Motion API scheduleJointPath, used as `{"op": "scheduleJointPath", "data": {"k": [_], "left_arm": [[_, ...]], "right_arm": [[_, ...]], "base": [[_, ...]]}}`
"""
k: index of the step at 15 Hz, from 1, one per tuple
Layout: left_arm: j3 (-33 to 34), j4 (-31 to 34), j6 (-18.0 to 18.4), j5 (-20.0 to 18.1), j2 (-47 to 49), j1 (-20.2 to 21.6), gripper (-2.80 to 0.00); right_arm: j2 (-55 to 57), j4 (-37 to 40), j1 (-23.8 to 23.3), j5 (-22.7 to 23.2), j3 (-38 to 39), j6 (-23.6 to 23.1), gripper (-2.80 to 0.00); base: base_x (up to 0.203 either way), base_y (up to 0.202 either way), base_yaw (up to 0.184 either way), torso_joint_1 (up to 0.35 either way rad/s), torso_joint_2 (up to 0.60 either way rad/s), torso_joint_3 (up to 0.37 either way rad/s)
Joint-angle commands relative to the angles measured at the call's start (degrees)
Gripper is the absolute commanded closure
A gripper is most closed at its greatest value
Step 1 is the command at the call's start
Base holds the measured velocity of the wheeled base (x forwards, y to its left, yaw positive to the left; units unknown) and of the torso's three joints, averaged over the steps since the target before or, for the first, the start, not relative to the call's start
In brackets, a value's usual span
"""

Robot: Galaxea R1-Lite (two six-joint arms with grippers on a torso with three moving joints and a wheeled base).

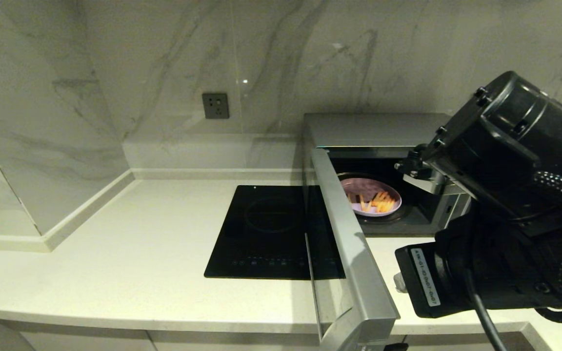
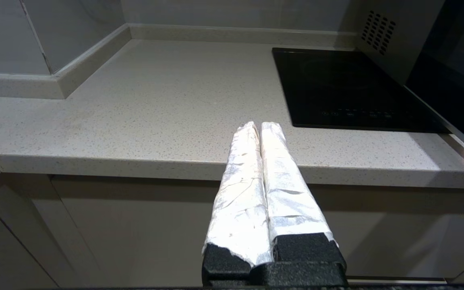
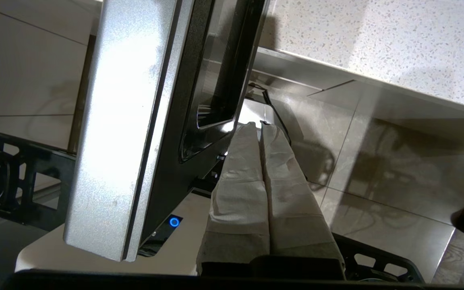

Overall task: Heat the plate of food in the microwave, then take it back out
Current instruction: Take the plate out of the microwave

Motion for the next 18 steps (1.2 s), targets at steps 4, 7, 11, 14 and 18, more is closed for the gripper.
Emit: {"op": "scheduleJointPath", "data": {"k": [4, 7, 11, 14, 18], "left_arm": [[0.0, 0.0, -0.1, 0.0, 0.0, 0.0, 0.00], [0.0, 0.0, -0.1, 0.0, 0.0, 0.0, 0.00], [0.0, 0.0, -0.1, 0.1, 0.0, 0.0, 0.00], [0.0, 0.0, -0.1, 0.0, 0.0, 0.0, 0.00], [0.0, 0.0, -0.1, 0.0, 0.0, 0.0, 0.00]], "right_arm": [[1.2, -0.8, -11.0, -3.9, -0.2, 8.2, 0.00], [3.8, -1.3, -24.2, -4.6, -1.8, 15.9, 0.00], [8.0, -9.8, -34.6, 5.3, -2.7, 20.9, -2.80], [11.9, -11.9, -36.9, 9.2, -3.5, 21.5, -2.80], [21.0, -13.5, -38.1, 10.0, -8.8, 22.1, -2.80]], "base": [[0.000, 0.000, 0.000, 0.000, 0.00, 0.000], [0.000, 0.000, 0.000, 0.000, 0.00, 0.000], [0.000, 0.000, 0.000, 0.000, 0.00, 0.000], [0.000, 0.000, 0.000, 0.000, 0.00, 0.000], [0.000, 0.000, 0.000, 0.000, 0.00, 0.000]]}}
